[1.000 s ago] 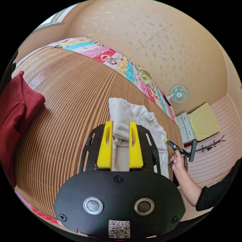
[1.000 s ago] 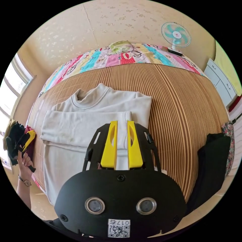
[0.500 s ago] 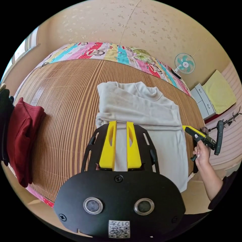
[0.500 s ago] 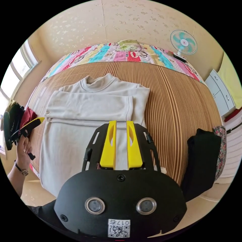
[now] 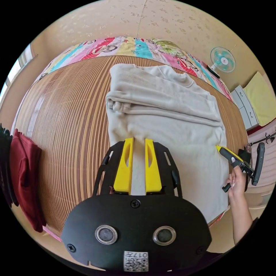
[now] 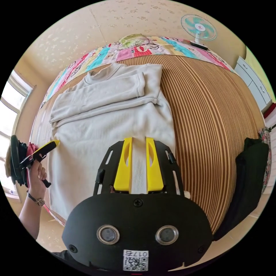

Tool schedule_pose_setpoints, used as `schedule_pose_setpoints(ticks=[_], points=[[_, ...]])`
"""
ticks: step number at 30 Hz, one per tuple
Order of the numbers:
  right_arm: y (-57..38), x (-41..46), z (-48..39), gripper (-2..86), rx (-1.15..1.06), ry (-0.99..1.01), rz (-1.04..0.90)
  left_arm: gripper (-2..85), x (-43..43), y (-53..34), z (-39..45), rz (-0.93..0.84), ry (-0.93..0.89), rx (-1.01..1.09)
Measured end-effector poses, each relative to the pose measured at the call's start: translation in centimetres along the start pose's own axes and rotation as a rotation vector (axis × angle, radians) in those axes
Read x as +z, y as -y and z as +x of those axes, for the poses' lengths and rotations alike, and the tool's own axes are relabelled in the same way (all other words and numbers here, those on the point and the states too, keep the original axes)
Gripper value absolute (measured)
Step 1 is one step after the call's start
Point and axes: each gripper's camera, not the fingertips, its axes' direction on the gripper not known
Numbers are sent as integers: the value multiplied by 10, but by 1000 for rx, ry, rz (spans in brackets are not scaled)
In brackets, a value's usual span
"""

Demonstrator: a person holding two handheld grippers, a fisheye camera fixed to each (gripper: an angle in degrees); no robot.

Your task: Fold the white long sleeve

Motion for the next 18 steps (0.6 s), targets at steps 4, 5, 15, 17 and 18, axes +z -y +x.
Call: schedule_pose_setpoints(ticks=[4,5,15,17,18], points=[[14,-58,29,84,-42,76,81,77,-55,-8,-43,136,-118,-29],[5,-69,43,85,-36,82,54,86,-69,-21,-60,129,-153,-40],[-110,-100,176,110,90,300,-253,107,-98,-165,-151,-249,-291,-132],[-126,-104,200,116,145,413,-273,88,-102,-175,-157,-267,-323,-135],[-130,-104,206,118,160,433,-280,74,-103,-178,-161,-289,-332,-141]])
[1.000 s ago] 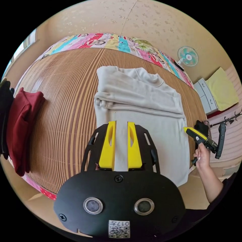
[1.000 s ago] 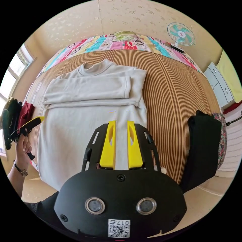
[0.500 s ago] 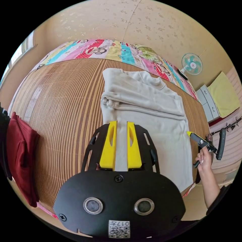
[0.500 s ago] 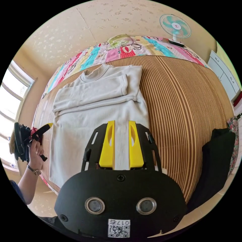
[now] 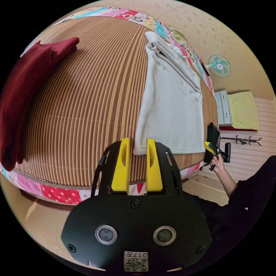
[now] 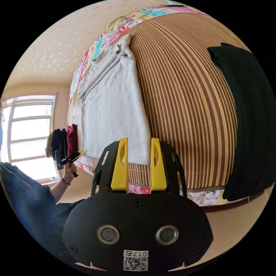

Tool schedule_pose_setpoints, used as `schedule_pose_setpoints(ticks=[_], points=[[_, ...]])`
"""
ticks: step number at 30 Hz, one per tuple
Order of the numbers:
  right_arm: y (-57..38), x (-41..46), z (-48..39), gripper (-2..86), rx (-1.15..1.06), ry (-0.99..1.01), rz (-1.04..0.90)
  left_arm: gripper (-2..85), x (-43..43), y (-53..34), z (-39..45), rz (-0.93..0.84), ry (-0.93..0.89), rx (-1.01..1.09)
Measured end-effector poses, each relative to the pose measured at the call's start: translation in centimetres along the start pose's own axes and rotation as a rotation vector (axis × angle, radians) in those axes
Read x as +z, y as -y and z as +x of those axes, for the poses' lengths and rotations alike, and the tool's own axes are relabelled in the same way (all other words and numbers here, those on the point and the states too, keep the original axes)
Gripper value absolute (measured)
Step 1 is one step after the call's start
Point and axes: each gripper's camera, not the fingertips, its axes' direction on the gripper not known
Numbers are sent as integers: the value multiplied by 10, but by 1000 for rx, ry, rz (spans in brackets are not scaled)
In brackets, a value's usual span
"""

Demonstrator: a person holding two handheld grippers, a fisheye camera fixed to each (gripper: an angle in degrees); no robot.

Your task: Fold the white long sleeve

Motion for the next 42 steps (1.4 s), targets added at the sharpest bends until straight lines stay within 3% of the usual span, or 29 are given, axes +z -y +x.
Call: schedule_pose_setpoints(ticks=[4,12,22,25,29,31,34,38,42], points=[[-15,-18,37,122,81,142,25,47,-16,-4,-13,5,-58,-40],[-40,-62,91,121,143,273,103,42,-62,-16,-71,81,-427,-162],[-54,-77,123,38,175,415,119,39,-104,-17,-100,56,-554,-132],[-88,-95,127,34,183,435,79,38,-123,-45,-106,-20,-564,-132],[-185,-123,145,32,355,637,94,36,-146,-135,-128,-93,-706,-313],[-225,-140,145,31,432,707,169,36,-161,-174,-135,-50,-802,-415],[-240,-159,139,31,463,813,358,37,-179,-195,-136,153,-1006,-548],[-141,-136,121,30,300,905,481,38,-180,-106,-113,358,-1134,-365],[-43,-96,119,31,300,945,558,37,-160,2,-101,499,-1179,-289]])
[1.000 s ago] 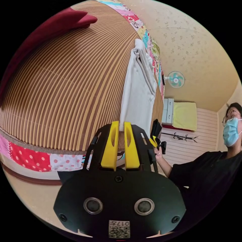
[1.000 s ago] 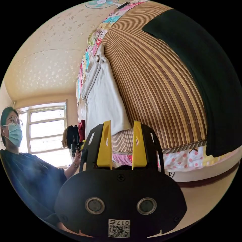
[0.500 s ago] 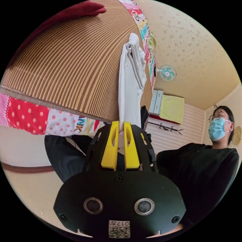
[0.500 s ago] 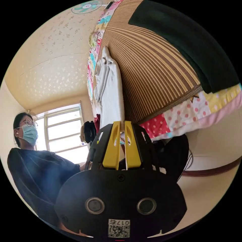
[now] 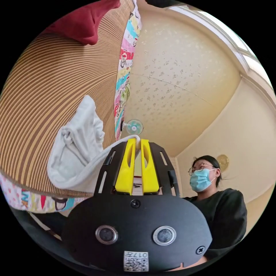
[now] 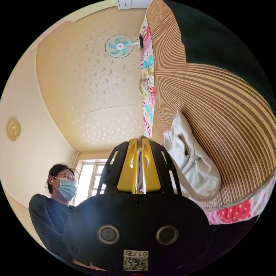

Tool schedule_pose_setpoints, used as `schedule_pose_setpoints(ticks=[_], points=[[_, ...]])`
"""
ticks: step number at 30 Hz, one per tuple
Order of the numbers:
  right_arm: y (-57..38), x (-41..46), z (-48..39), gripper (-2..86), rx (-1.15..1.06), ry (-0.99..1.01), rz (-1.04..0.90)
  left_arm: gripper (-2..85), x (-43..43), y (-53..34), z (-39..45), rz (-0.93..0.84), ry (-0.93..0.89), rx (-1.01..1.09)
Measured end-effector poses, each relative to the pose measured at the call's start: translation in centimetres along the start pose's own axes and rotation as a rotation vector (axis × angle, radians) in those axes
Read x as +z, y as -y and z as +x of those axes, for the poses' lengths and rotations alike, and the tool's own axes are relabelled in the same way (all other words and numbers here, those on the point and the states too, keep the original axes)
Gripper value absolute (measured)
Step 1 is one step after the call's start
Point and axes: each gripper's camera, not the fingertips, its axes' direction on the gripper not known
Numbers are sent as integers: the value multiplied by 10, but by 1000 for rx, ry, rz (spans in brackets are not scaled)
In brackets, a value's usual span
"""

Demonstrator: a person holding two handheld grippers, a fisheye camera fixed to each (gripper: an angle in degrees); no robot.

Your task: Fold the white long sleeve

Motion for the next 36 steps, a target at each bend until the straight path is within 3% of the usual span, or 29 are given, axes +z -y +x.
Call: schedule_pose_setpoints(ticks=[4,10,16,21,26,30,32,36], points=[[51,69,35,34,40,-18,61,37,48,55,-25,42,24,13],[87,142,73,55,16,-304,20,45,95,102,-78,80,220,-53],[75,163,74,80,-71,-196,116,106,77,84,-56,93,306,108],[21,251,60,72,-222,-518,-209,139,61,15,-40,-57,645,177],[-83,399,53,60,-540,-767,-546,170,61,-34,-63,-200,686,134],[-123,487,101,70,-722,-1087,-567,154,85,-46,-82,-295,774,141],[-125,537,152,76,-683,-1281,-639,132,91,-45,-90,-301,790,110],[-134,583,145,90,-669,-1442,-685,81,92,-46,-101,-327,758,77]])
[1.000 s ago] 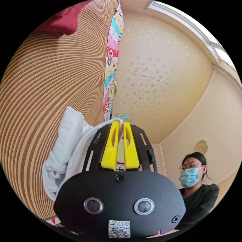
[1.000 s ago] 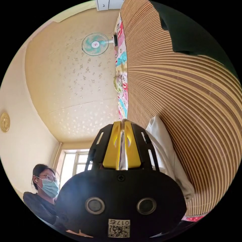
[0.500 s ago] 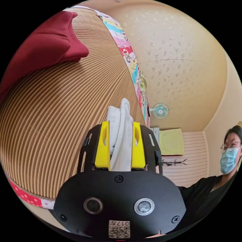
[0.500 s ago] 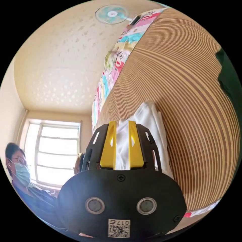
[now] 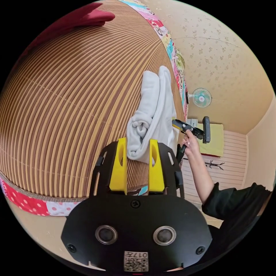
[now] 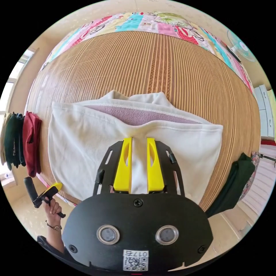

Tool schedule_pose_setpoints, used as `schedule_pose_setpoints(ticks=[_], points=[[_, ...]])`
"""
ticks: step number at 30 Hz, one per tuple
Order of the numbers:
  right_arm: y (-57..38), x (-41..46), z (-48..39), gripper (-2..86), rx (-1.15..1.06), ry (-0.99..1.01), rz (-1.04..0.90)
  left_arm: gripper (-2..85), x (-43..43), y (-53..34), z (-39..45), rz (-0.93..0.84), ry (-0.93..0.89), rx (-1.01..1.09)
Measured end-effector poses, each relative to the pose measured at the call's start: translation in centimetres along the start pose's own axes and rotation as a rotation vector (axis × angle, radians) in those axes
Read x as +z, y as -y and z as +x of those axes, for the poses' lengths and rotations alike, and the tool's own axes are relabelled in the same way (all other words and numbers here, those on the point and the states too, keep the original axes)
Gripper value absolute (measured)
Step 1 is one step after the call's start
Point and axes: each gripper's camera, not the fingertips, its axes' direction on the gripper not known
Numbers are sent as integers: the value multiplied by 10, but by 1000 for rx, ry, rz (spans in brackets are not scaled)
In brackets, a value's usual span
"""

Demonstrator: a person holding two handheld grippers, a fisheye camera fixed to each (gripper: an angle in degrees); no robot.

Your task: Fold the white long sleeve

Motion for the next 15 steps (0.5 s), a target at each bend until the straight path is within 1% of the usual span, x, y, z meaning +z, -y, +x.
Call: schedule_pose_setpoints(ticks=[2,4,6,8,12,15], points=[[-1,-26,-28,107,-12,11,66,59,2,-2,-1,-4,-78,34],[-1,-41,-59,126,-54,50,66,53,1,-7,-1,9,-107,38],[2,-49,-95,150,-129,144,34,51,-1,-13,7,20,-123,84],[9,-36,-148,179,-225,207,-86,51,-3,-18,14,34,-149,113],[20,10,-210,211,-257,159,-244,50,-7,-30,35,60,-153,183],[22,44,-250,215,-293,-42,-327,48,-8,-37,46,62,-138,223]])
